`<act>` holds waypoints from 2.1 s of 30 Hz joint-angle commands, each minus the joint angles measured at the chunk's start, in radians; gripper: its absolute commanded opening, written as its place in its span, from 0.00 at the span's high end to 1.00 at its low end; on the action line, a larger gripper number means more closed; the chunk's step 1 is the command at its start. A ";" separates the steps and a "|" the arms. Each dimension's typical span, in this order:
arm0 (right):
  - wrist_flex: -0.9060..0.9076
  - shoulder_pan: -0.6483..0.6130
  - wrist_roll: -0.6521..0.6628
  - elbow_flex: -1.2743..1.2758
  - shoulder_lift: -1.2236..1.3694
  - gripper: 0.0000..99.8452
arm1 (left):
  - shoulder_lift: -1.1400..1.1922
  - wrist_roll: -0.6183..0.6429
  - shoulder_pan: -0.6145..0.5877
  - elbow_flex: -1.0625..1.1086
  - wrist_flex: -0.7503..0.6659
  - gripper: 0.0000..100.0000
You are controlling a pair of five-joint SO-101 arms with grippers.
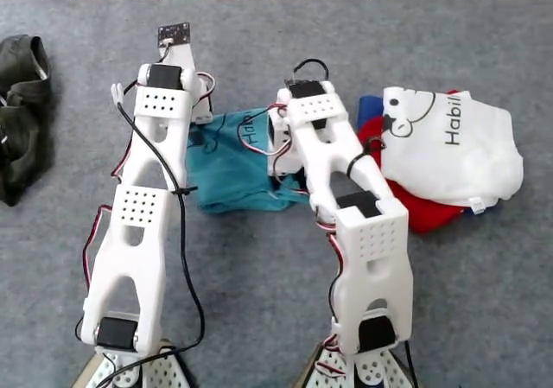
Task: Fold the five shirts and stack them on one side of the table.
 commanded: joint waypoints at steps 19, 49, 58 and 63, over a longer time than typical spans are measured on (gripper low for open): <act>0.183 0.397 0.470 -0.274 -0.588 0.99 | -0.339 0.209 0.220 -0.047 -0.540 0.97; 0.003 0.884 0.766 0.120 -0.687 0.59 | -0.347 0.166 0.542 0.414 -0.885 0.88; 0.003 0.868 0.761 0.111 -0.691 0.51 | -0.347 0.170 0.493 0.156 -0.697 0.88; -0.018 0.790 0.710 0.097 -0.684 0.90 | -0.347 0.170 0.460 0.068 -0.585 0.88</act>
